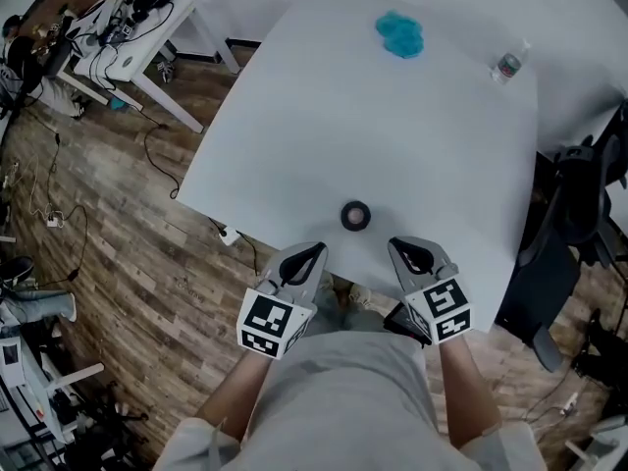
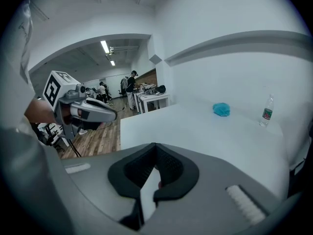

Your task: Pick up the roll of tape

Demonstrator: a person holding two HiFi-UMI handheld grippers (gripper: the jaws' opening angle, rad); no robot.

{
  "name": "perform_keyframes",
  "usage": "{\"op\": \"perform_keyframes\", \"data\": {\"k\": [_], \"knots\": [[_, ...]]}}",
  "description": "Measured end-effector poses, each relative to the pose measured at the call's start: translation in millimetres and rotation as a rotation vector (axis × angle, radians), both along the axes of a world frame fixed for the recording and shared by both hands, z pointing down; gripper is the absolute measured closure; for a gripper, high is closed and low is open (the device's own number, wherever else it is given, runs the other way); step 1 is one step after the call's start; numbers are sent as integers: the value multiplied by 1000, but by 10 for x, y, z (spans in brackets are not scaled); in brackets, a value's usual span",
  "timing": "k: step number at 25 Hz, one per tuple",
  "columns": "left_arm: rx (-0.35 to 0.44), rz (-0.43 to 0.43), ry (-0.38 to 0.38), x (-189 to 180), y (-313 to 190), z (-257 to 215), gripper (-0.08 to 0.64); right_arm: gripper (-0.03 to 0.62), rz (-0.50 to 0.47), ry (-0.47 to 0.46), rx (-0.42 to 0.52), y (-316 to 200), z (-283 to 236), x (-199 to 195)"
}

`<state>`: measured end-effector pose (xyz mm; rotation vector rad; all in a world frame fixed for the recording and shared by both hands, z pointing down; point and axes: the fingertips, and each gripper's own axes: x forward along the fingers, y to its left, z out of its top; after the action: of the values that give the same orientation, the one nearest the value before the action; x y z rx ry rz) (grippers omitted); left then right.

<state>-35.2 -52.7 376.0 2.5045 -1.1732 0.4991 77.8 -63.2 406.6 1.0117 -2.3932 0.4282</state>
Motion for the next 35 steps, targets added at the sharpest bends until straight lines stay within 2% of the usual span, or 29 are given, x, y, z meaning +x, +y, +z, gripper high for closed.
{"op": "perform_keyframes", "data": {"k": [17,35], "knots": [[-49,39,18,-58,-324,290,541,586,17,52,-41,-268,348,-95],[-75,84,-8,-1,-502,629,541,584,16,70,-85,-491,686,-161]]}}
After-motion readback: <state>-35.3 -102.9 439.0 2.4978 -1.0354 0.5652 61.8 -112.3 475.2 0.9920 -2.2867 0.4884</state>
